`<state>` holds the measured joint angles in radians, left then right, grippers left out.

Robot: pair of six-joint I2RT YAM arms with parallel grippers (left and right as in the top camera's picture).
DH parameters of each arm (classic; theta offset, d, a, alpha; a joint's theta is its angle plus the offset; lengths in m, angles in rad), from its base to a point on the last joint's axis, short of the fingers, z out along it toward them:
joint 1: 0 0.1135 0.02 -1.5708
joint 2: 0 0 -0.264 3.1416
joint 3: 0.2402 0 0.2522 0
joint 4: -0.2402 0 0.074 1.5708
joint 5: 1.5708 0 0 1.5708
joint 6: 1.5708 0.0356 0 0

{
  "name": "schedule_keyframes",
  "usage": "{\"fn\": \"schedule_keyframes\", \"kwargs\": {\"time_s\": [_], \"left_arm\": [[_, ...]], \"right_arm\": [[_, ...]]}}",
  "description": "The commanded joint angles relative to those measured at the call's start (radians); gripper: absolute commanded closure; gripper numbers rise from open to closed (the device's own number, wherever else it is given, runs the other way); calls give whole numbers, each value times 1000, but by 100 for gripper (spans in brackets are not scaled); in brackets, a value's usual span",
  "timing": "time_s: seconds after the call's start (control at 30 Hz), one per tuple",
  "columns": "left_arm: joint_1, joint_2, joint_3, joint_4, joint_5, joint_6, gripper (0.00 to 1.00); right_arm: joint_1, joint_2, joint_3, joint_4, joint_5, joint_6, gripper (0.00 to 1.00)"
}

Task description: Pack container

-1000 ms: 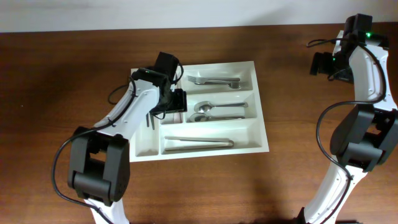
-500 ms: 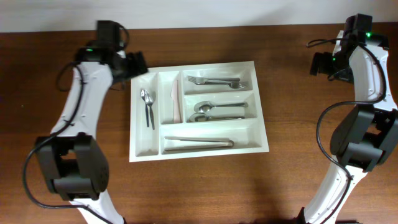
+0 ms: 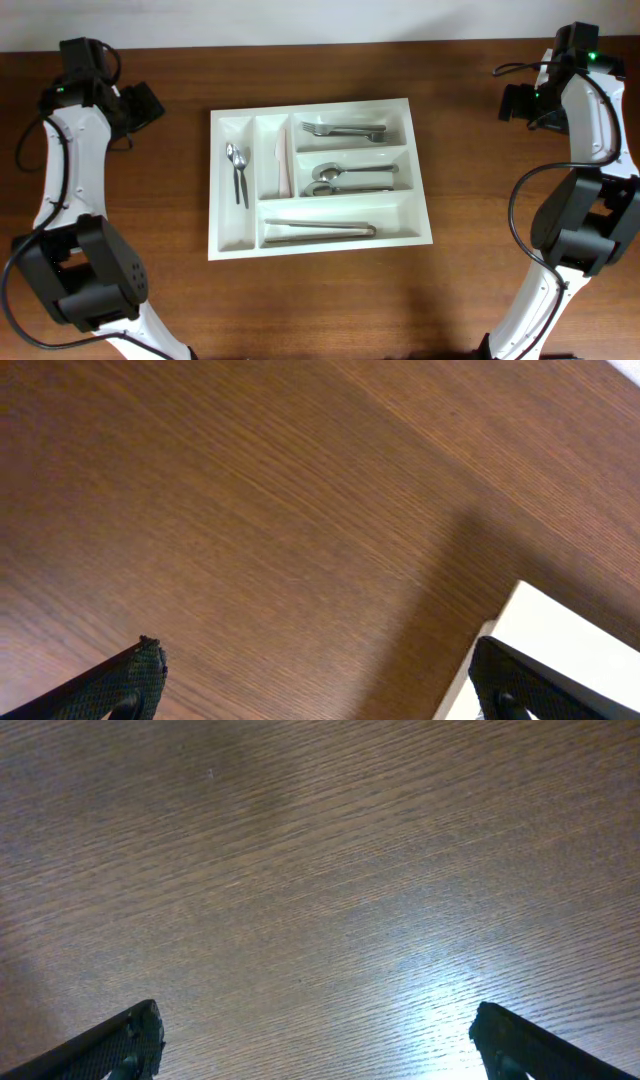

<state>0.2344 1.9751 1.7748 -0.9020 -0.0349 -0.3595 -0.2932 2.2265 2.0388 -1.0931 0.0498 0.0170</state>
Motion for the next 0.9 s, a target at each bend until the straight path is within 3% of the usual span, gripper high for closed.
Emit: {"fn": "schedule_keyframes", "kwargs": {"time_s": [0.0, 0.87], "left_arm": [[2, 9, 14, -5, -7, 8, 1], [3, 9, 14, -12, -51, 9, 1]], "right_arm": [[-2, -38, 17, 0, -5, -5, 1], [-2, -38, 17, 0, -5, -5, 1]]}}
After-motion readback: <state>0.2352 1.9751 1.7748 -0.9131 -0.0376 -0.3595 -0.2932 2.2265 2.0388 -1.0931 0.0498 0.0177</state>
